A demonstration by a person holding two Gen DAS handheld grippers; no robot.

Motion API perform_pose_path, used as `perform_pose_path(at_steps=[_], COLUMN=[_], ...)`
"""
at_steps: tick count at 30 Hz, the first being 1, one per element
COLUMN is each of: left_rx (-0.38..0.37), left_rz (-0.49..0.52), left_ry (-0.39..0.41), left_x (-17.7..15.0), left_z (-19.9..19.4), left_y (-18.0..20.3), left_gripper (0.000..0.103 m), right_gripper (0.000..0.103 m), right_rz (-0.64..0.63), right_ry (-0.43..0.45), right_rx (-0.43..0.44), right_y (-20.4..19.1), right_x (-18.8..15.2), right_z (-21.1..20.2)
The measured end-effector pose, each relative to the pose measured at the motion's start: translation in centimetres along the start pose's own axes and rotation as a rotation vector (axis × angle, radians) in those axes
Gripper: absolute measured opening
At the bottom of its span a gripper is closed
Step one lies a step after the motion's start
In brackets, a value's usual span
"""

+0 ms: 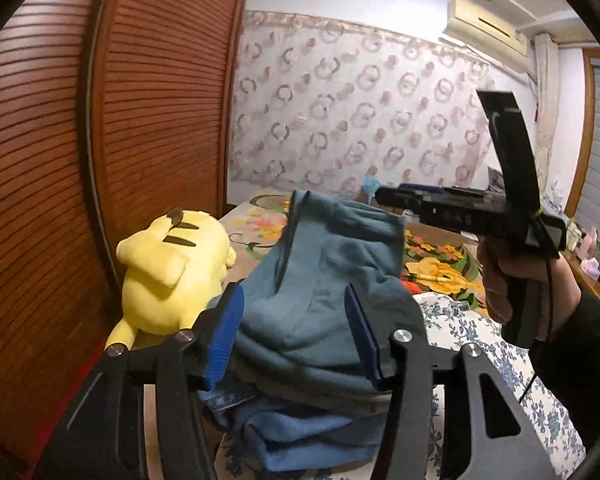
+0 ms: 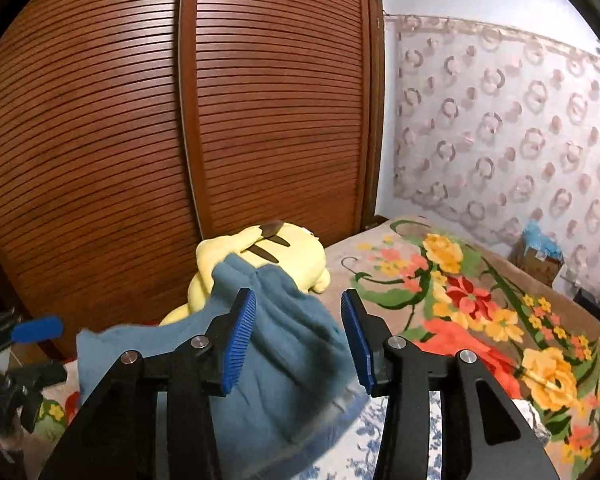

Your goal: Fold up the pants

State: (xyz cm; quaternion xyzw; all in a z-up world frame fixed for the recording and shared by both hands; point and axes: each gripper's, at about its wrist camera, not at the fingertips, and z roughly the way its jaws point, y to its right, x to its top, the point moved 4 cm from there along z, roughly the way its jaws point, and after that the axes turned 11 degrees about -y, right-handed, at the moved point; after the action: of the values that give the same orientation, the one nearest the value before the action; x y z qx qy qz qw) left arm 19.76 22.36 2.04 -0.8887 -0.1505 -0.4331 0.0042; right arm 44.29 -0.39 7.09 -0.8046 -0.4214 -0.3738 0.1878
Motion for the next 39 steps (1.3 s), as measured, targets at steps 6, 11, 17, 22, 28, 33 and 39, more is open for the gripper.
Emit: perform_pose_path(at_steps=[6, 11, 17, 22, 28, 33, 39], left_rx=[0.015, 0.049, 0.072, 0.071, 0.064, 0.053, 0.012], left_rz=[0.045, 0.047, 0.063, 0.067, 0.083, 0.108, 0.131], left_ry=[-0.055, -0.1, -0.11, -0.093, -0.071, -0.048, -0.016], left_x=[-0.7, -1.9, -2.4, -2.6, -2.8, -2.9, -3.1], left_z=[1.9, 3.6, 3.7, 3.3, 1.8, 0.0, -1.9], left_y=[1.1, 0.5, 0.7, 0.8, 1.1, 1.9, 3.4], left_gripper=[0.054, 0.054, 0.054, 0.054, 0.054, 0.054, 0.074], right_gripper=[0.046, 0.046, 0.046, 0.046, 0.046, 0.046, 0.047], right_rz=[0.041, 0.092, 0.134, 0.183, 0.179, 0.192, 0.197], right_ry=[-0.069, -0.089, -0.08, -0.045, -0.016, -0.007, 0.027], right_rx=[-0.037, -0.053, -0.038, -0.037, -0.027, -0.033, -0.098], right_y=[1.2, 2.0, 1.7, 1.2, -1.3, -3.0, -5.3], right_x=[-1.7, -0.7, -0.4, -1.2, -3.0, -5.1, -8.1], right_z=[2.1, 4.6, 5.7, 3.4, -0.3, -3.4, -8.4])
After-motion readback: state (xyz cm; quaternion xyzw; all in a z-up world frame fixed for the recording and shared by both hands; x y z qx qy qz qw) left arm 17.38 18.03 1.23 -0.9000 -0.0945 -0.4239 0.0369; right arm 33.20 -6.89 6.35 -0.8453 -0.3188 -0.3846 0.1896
